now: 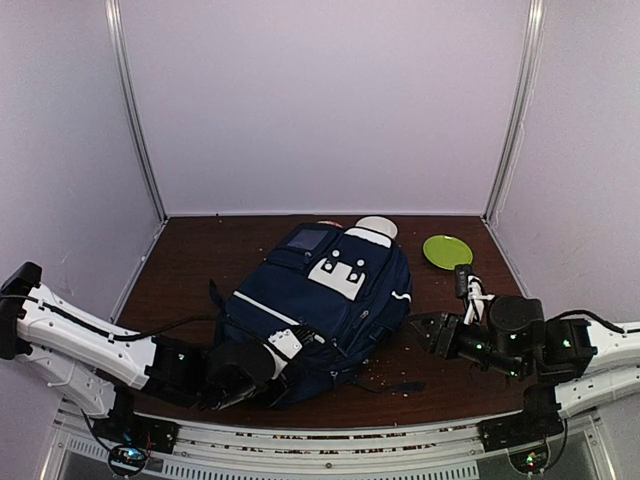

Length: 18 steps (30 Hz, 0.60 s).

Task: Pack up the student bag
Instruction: Adjust the student bag at the center of the board.

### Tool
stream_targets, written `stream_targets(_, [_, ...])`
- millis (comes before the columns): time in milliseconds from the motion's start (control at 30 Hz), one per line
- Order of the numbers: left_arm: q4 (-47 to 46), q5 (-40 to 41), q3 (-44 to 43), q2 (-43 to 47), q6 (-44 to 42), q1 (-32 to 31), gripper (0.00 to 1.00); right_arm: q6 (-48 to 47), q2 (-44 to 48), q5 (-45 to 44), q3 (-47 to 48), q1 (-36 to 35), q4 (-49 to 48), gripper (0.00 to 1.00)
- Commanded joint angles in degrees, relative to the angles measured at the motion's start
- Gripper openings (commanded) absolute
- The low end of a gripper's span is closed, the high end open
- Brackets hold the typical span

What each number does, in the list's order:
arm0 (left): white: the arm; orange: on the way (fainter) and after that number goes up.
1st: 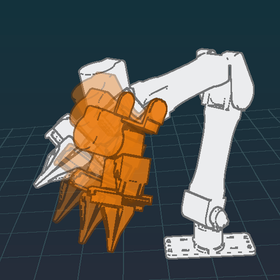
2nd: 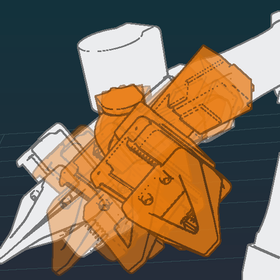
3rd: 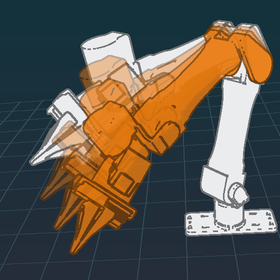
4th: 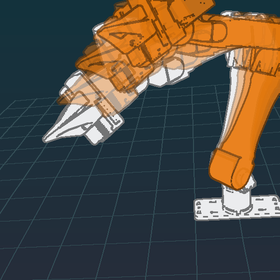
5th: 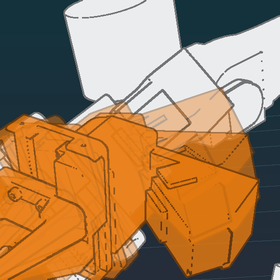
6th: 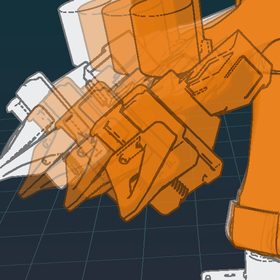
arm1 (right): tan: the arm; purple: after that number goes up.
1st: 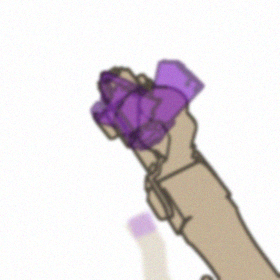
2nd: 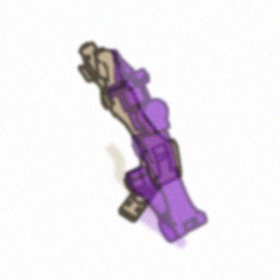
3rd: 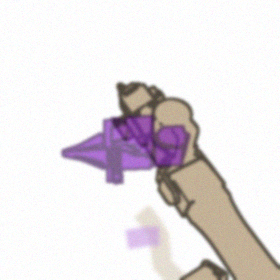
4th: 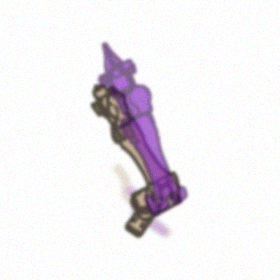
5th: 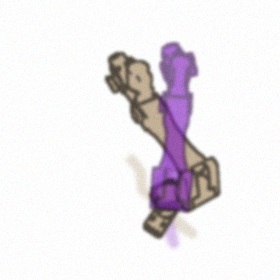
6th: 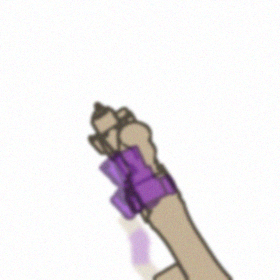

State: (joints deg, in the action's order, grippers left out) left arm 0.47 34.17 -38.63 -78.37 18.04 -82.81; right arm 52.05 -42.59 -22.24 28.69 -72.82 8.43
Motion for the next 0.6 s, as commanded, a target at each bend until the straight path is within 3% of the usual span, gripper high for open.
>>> stream_targets(0, [-6.18,-0.58,-3.05,-1.42,2.5,3.07,0.0,9.22,0.31,-13.61,-6.68,-1.64,-3.72,0.58])
stream_targets(100, [-5.79,-1.64,-3.75,-1.63,3.27,3.34,0.0,4.27,3.09,-8.98,-13.37,-1.19,-17.36,0.59])
stream_targets(267, [-8.51,-4.36,-2.77,-1.88,5.86,4.14,0.0,-4.85,0.87,-1.03,-11.39,-1.24,-17.4,0.57])
stream_targets(567, [-14.27,-8.08,1.88,2.39,11.18,6.92,0.0,-7.34,-3.98,4.68,-11.36,-1.37,-20.1,0.57])
